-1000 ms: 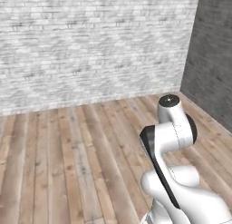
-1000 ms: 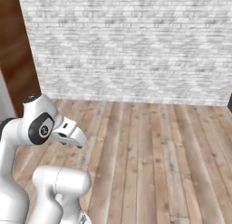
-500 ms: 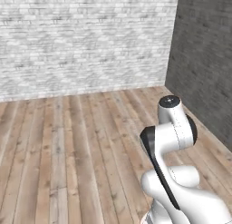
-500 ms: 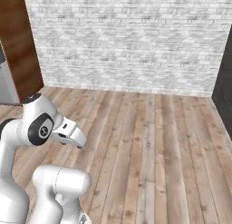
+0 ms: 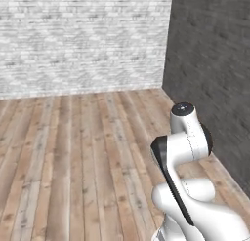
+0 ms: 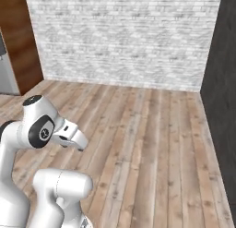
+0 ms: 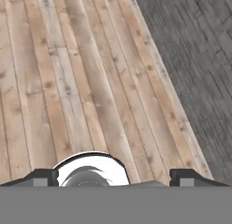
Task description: Place two dumplings into each of the tupperware containers and then place the containers in the fridge.
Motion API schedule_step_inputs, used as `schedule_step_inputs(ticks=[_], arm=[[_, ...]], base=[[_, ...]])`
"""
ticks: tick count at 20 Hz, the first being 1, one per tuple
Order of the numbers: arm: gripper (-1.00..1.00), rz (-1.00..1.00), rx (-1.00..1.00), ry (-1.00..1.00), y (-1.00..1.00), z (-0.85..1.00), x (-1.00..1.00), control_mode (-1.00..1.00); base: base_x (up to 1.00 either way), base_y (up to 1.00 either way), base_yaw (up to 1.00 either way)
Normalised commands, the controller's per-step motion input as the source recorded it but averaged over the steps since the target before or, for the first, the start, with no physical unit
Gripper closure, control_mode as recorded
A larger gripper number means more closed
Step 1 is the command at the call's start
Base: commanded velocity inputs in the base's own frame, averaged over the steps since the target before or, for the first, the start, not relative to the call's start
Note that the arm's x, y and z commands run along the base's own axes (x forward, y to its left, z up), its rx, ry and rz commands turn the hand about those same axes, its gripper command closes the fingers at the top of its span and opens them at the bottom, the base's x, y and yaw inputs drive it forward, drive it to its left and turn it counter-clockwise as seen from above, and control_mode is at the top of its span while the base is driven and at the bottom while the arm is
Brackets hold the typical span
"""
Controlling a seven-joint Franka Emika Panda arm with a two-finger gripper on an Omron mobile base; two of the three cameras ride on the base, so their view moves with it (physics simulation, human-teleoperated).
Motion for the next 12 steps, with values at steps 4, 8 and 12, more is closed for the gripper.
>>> schedule_step_inputs(ticks=[4,8,12], arm=[[-1.00,0.00,0.00,0.00,0.00,0.00,0.00,1.00],[-1.00,0.00,0.00,0.00,0.00,0.00,0.00,1.00],[-1.00,0.00,0.00,0.00,0.00,0.00,0.00,1.00]], base=[[-0.71,-0.93,0.09],[-0.71,-0.86,0.08],[-0.89,-0.56,-0.01]])
